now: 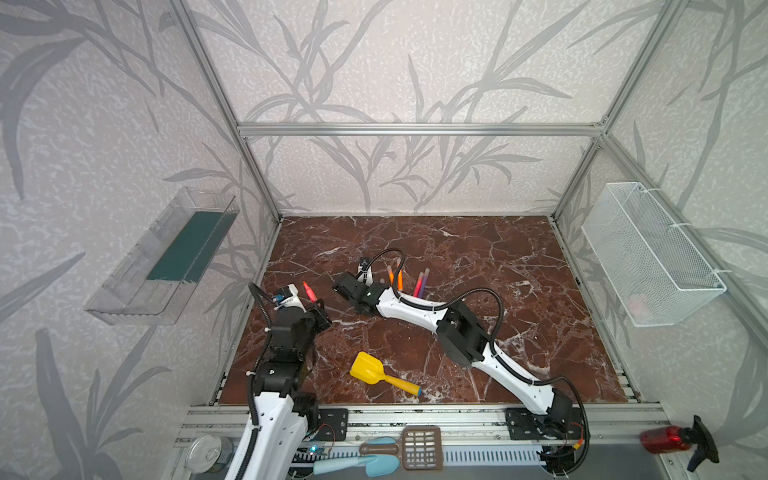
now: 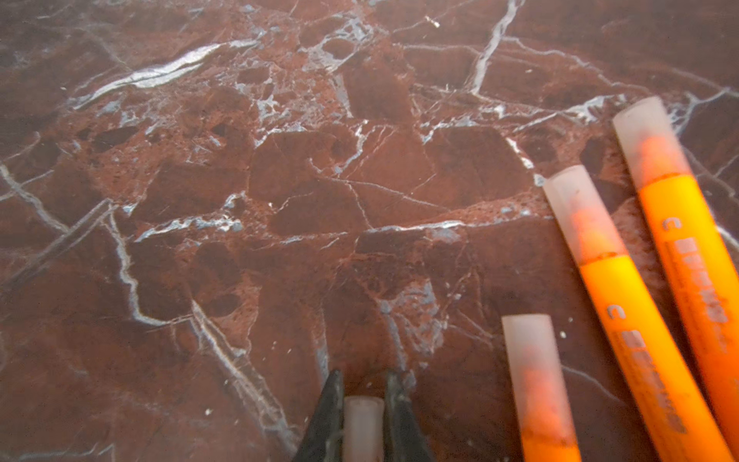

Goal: Insert the pens into the pen caps
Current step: 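Lift the cap with the right gripper and carry it toward the pink marker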

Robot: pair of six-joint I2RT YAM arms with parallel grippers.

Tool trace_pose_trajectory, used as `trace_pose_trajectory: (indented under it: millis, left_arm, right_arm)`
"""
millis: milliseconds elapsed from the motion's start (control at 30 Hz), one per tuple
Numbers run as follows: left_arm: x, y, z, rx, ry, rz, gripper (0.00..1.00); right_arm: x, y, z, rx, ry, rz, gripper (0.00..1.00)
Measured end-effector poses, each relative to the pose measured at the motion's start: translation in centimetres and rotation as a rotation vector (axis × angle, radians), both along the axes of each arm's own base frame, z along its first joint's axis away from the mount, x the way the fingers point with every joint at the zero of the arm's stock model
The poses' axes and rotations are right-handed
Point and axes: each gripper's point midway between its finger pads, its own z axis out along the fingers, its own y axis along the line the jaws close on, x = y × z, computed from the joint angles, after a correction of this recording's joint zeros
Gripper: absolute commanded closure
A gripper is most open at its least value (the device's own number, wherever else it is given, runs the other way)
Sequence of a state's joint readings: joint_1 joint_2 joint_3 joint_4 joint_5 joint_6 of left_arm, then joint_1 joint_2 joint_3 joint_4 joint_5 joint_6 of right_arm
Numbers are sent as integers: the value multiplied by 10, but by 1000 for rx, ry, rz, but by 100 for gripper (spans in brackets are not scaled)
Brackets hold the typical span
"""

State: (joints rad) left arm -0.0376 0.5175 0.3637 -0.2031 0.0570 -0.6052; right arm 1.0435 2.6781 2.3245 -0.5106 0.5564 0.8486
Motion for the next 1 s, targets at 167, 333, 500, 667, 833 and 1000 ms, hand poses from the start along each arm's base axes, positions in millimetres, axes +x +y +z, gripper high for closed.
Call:
trace_pose_trajectory:
  millis: [167,333,500,667,833,1000]
  left_arm:
    - [0,-8,1,-19,-2,-41,100]
    - [1,-16,4,-39,-14,-87,100]
    - [4,-39,4,-94,-39,-211,100]
    - [4,-74,-3,-148,-39,-370,100]
    - [-17,-142,3,-150,-62,-614,100]
    - [-44,-197,15,-135,-122,-794,100]
  right_arm:
    - [-17,-11,2,23,40,21,97]
    - [-35,-31,14,54,53,37,100]
    - [-52,-58,60,139,0,55,100]
    - [-72,-102,139,267,-129,74,100]
    - [-79,-178,197,397,-236,46,100]
    - [-73,-264,197,413,-274,-68,100]
